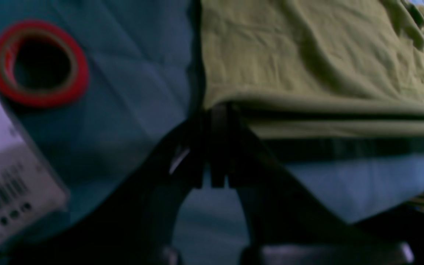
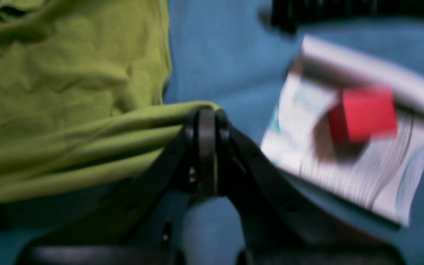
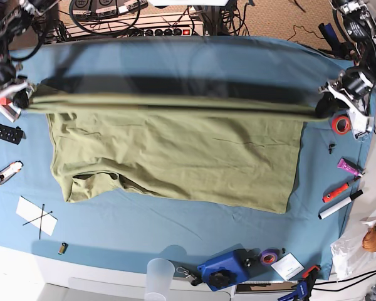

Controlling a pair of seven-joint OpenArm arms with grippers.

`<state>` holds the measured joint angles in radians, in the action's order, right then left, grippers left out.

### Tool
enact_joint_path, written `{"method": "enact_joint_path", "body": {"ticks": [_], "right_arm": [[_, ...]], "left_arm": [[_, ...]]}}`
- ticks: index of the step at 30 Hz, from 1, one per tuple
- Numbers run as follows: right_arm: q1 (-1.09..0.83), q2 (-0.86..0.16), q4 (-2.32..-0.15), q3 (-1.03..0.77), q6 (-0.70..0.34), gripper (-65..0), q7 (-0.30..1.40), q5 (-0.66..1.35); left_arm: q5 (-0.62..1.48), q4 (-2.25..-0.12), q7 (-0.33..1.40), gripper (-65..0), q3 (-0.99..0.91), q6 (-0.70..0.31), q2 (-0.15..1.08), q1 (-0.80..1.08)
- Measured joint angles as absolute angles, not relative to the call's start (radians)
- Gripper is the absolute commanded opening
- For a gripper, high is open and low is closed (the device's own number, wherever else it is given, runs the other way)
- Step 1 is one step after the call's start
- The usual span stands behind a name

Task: Layout the t-shirt on the table in an organized manner, then fold the t-shirt properly
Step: 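Fold the held edge over the shirt body with both grippers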

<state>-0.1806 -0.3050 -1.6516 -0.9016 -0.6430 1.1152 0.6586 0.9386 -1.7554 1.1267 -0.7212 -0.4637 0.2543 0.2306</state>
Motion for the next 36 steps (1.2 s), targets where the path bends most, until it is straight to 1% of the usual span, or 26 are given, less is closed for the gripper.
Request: {"method": "enact_joint_path", "body": {"ticks": [3, 6, 10, 13, 15, 18, 22, 24, 26, 28, 30, 34, 36], "right_arm": [[-0.170, -0.313, -1.651, -0.820, -0.591, -65.0, 1.072, 0.584], [-0.158, -0.318, -1.650, -0.746, -0.544, -65.0, 1.019, 0.527], [-0.143, -0.318, -1.650, -0.668, -0.504, -65.0, 0.979, 0.443], [-0.124, -0.318, -1.650, -0.636, -0.484, -65.0, 0.965, 0.417], [-0.104, -0.318, -1.650, -0.633, -0.474, -65.0, 0.959, 0.417], [-0.076, -0.318, -1.645, -0.633, -0.473, -65.0, 0.942, 0.412], [-0.021, -0.319, -1.564, -0.633, -0.479, -65.0, 0.937, 0.370], [0.004, -0.318, -1.509, -0.634, -0.497, -65.0, 0.933, 0.367], [0.020, -0.318, -1.468, -0.633, -0.508, -65.0, 0.910, 0.369], [0.032, -0.318, -1.447, -0.633, -0.505, -65.0, 0.904, 0.368], [0.037, -0.318, -1.445, -0.633, -0.506, -65.0, 0.903, 0.368], [0.036, -0.318, -1.445, -0.633, -0.523, -65.0, 0.892, 0.367], [0.036, -0.318, -1.445, -0.627, -0.523, -65.0, 0.888, 0.364]], "left_arm": [[0.935, -1.755, 1.122, -65.0, -0.721, -0.464, 0.255, 0.206], [0.930, -1.743, 1.070, -65.0, -0.716, -0.471, 0.255, 0.198], [0.870, -1.709, 1.018, -65.0, -0.635, -0.468, 0.255, 0.186], [0.780, -1.708, 0.881, -65.0, -0.554, -0.467, 0.255, 0.187], [0.719, -1.708, 0.797, -65.0, -0.516, -0.434, 0.256, 0.185], [0.596, -1.707, 0.785, -65.0, -0.458, -0.410, 0.258, 0.168], [0.512, -1.708, 0.775, -65.0, -0.375, -0.395, 0.258, 0.132], [0.474, -1.708, 0.738, -65.0, -0.359, -0.323, 0.256, 0.118], [0.449, -1.708, 0.707, -65.0, -0.360, -0.284, 0.258, 0.108], [0.428, -1.708, 0.706, -65.0, -0.361, -0.290, 0.258, 0.096], [0.416, -1.708, 0.705, -65.0, -0.361, -0.318, 0.258, 0.089], [0.419, -1.697, 0.705, -65.0, -0.361, -0.321, 0.258, 0.088], [0.419, -1.656, 0.701, -65.0, -0.361, -0.327, 0.257, 0.078]]}}
